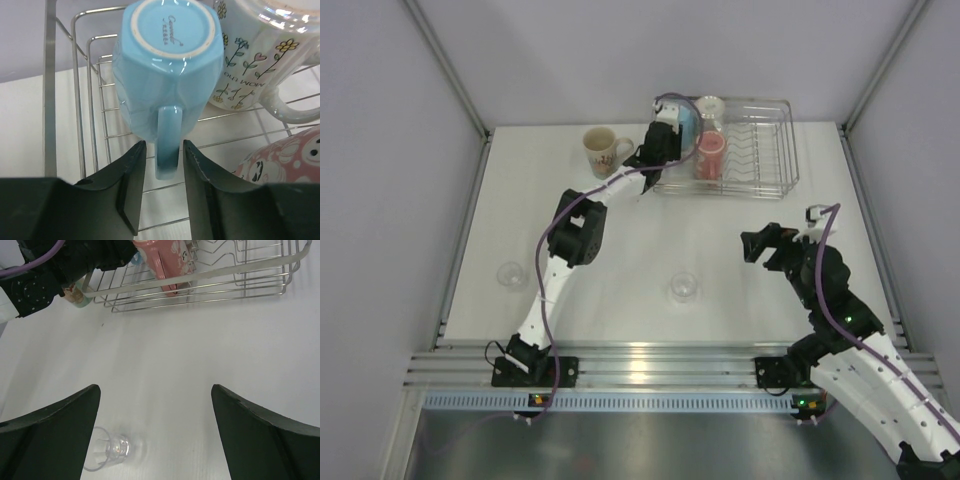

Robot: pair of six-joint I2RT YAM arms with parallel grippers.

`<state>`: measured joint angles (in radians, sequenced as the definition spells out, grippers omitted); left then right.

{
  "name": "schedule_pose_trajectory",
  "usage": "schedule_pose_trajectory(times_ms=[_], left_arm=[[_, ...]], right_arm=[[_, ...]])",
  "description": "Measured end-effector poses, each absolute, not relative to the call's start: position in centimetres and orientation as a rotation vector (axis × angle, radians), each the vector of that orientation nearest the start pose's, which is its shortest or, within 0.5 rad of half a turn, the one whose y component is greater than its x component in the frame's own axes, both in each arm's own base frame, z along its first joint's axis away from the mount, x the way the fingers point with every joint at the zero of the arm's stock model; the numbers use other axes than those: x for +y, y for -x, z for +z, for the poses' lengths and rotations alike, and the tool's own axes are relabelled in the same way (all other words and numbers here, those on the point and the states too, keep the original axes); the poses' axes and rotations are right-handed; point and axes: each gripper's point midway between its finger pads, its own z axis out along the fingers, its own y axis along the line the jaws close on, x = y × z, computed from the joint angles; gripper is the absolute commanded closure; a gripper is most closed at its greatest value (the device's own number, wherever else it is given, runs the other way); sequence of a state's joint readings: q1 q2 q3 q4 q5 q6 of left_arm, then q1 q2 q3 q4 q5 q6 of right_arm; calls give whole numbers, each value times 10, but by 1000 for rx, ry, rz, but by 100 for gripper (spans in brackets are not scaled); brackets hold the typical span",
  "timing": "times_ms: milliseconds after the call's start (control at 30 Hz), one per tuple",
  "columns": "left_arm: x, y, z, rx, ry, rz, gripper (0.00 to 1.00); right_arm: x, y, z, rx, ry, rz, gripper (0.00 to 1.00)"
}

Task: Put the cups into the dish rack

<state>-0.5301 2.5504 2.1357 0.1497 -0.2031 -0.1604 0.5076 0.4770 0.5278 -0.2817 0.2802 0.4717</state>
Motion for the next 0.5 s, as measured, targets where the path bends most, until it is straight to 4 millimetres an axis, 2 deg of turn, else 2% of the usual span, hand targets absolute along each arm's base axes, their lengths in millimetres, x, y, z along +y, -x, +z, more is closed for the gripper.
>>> schedule_pose_trajectory(times_ms=[100, 233, 500], left_arm=[[-335, -628, 100, 1849, -200, -299, 55], [-336, -624, 93, 1864, -203, -288, 53], [-332, -625, 101, 1852, -173, -260, 53]], right_arm=[[99, -241, 215, 1805, -170, 450, 7], [100, -241, 218, 1801, -172, 454, 7], [98, -238, 218, 1803, -177, 457, 7]])
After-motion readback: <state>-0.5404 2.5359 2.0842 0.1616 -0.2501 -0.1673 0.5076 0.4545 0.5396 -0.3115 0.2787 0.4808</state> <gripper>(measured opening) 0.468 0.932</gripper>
